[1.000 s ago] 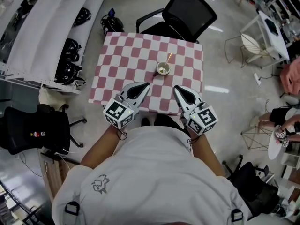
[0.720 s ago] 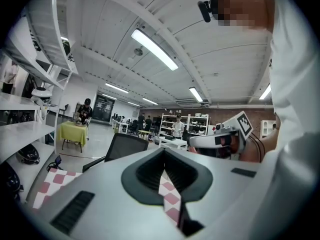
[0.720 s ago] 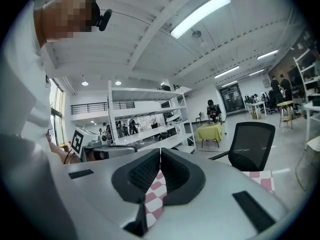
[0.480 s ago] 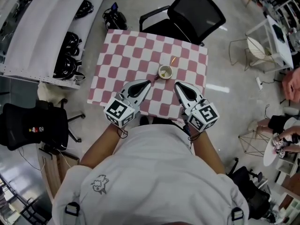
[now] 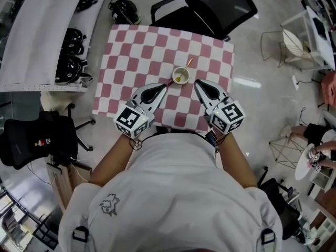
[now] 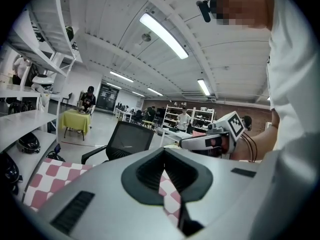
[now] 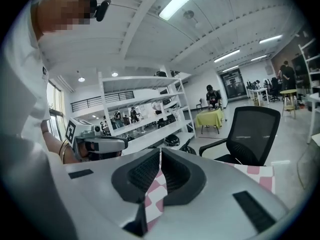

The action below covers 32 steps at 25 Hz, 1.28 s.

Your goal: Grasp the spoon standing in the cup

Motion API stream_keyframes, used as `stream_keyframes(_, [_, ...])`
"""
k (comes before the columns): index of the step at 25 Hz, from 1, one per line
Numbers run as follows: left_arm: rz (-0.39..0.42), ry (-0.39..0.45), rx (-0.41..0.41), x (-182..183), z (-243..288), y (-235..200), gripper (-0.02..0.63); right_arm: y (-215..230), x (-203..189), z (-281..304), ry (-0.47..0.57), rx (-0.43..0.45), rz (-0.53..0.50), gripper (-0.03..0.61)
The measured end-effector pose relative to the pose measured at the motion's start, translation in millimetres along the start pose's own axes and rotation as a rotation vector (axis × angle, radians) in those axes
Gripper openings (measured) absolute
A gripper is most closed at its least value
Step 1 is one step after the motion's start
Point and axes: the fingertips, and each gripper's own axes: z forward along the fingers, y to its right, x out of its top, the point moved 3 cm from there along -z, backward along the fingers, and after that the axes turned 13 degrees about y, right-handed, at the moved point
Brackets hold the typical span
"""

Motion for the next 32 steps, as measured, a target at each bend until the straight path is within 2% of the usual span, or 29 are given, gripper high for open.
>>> stream_keyframes(3, [-0.012,-0.027,-0.001,-8.8,17.9,-5.4,0.014,19.5,-3.4,4.0,-0.017,-0.003,0.006,0.034])
stream_keyframes(8, [-0.011,-0.058,-0.009,-23.4,47.6,-10.5,0.014,54.8,-17.1,8.2,-0.034,-0.060,0.025,0.035])
stream_keyframes(13, [-0.018,-0.090,-0.024,-40.0,67.5,-19.1,0.014,80.8,-35.2,19.6,-0.064,-0.051,0.058,0.035])
stream_keyframes(15, [-0.027,-0.097,-0.012,-47.1,72.4,-25.8,0.014,91.5,-45.0,24.1,-0.078,-0.059,0.073,0.044])
stream_keyframes(17, [-0.032,-0.106,-0.001,-54.4,77.3,-32.5,0.014,103.3,-54.8,29.8,-0.091,-0.070,0.092,0.095])
stream_keyframes(19, [-0.032,-0.116,0.005,-62.6,82.3,-38.4,0.014,114.2,-63.8,36.1,-0.099,-0.076,0.109,0.112])
stream_keyframes(25, [-0.053,-0.149,0.032,-87.6,86.9,-51.2,0.014,137.9,-94.4,55.5,-0.135,-0.079,0.158,0.120])
stream_keyframes(32, [-0.069,-0.155,0.039,-99.8,95.8,-55.9,0.014,159.1,-123.8,75.9,-0.186,-0.094,0.180,0.118])
